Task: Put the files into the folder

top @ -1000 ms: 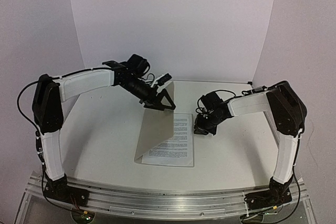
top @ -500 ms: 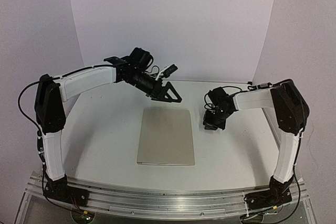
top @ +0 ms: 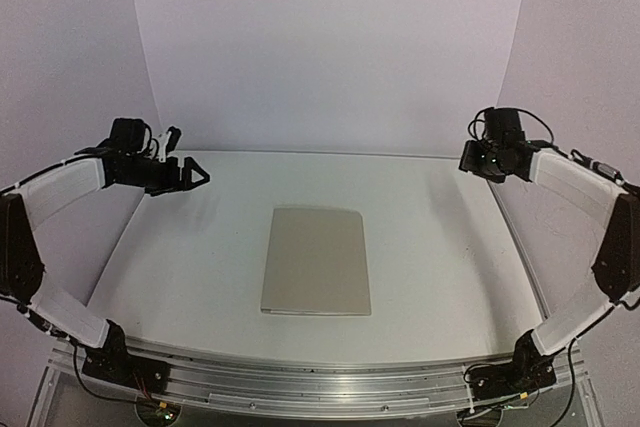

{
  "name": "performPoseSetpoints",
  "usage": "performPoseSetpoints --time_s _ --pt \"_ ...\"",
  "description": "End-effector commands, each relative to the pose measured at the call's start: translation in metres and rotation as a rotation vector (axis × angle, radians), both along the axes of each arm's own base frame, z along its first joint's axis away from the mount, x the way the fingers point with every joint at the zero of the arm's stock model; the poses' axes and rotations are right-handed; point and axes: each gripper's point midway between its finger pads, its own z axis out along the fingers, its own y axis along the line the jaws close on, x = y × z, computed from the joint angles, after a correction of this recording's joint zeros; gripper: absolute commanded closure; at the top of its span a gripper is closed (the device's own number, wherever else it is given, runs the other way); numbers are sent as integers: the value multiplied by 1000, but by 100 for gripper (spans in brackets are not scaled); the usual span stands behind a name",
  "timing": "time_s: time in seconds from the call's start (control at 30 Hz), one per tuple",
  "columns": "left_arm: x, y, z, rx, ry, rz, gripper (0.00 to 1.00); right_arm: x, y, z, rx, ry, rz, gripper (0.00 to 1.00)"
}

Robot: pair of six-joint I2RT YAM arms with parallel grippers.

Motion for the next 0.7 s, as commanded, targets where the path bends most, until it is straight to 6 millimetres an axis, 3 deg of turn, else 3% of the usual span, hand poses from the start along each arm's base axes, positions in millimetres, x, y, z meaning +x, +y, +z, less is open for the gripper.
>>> performPoseSetpoints --time_s 0.0,0.13,0.2,0.3,0.4,0.67 --pt "4 51 12 104 -255 208 0 -17 -10 49 -185 -279 89 15" --pt "-18 104 -4 72 -391 448 0 -57 -6 59 -172 -488 149 5" --pt "-36 113 -6 113 -520 449 0 -82 -3 59 -157 -601 184 3" --pt "-66 102 -5 156 -721 347 0 -115 2 45 -166 -717 243 2" --pt "-89 93 -10 138 -792 304 0 -135 1 24 -156 -757 258 2" --pt "-103 91 -29 22 -639 345 0 -143 -2 -18 -102 -747 233 2"
